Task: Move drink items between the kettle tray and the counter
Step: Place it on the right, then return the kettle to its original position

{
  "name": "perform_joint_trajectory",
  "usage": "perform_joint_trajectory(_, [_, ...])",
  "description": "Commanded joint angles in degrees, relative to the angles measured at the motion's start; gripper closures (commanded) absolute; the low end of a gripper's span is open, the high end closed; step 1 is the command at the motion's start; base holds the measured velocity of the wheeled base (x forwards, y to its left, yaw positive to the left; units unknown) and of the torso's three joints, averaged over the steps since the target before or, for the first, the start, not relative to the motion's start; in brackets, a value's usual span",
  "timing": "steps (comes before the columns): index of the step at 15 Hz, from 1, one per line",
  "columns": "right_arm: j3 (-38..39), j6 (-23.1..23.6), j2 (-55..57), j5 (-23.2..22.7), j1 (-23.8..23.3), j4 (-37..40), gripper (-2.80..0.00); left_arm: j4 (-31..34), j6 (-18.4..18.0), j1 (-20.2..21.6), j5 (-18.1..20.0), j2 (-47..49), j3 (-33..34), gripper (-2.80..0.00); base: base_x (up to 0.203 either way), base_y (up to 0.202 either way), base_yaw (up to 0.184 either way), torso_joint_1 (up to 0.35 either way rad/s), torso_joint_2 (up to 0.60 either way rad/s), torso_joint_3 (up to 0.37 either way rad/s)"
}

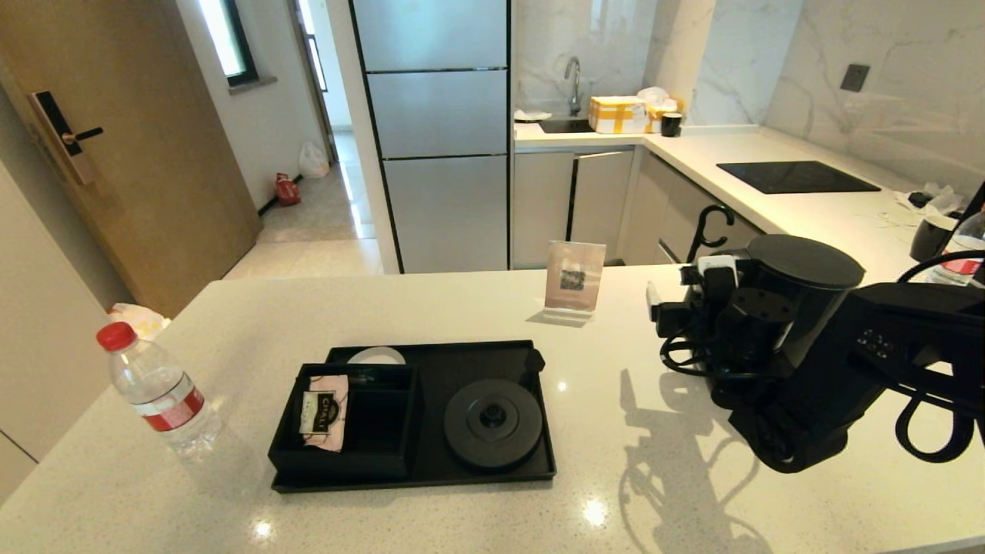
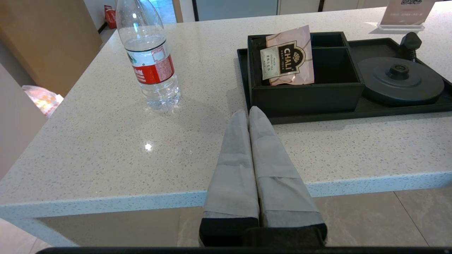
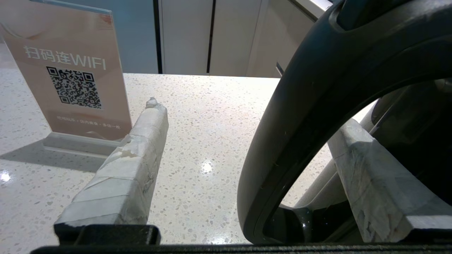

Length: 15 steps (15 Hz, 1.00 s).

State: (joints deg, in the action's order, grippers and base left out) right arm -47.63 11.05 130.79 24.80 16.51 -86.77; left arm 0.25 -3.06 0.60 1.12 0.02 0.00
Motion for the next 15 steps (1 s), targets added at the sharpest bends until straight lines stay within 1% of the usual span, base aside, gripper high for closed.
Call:
perform_joint_trajectory(1, [2.1,-0.6,-1.7,-1.4,0.1,-0.4,-2.8,0.0,0.0,0.0,0.0,0.0,0.0,0.0,0.0,0.0,0.0,0.0,0.0,0.0])
perform_joint_trajectory(2, [6.3,-1.1,-4.6,-2.7,0.4,-0.3,-2.8,0.0,0.0,0.0,0.0,0.0,0.0,0.0,0.0,0.0,0.0,0.0,0.0,0.0])
perform_joint_trajectory(4, [10.7,-2.1,-7.9,-4.5,1.3,-0.1,-2.8,0.0,0.0,0.0,0.0,0.0,0.0,0.0,0.0,0.0,0.0,0.0,0.0,0.0])
perform_joint_trajectory(11, [14.4,-3.2,-10.5,-3.9,2.3,-0.7,-2.8,0.0,0.0,0.0,0.0,0.0,0.0,0.0,0.0,0.0,0.0,0.0,0.0,0.0])
perform_joint_trajectory(13, [19.0,-4.3,-13.6,-3.7,3.8,-0.8,-2.8,0.0,-0.1,0.0,0.0,0.0,0.0,0.0,0.0,0.0,0.0,0.0,0.0,0.0])
perform_joint_trajectory(15, [20.1,-4.7,-14.5,-3.6,4.3,-0.7,-2.8,0.0,0.0,0.0,0.0,-0.1,0.0,0.0,0.0,0.0,0.0,0.0,0.0,0.0])
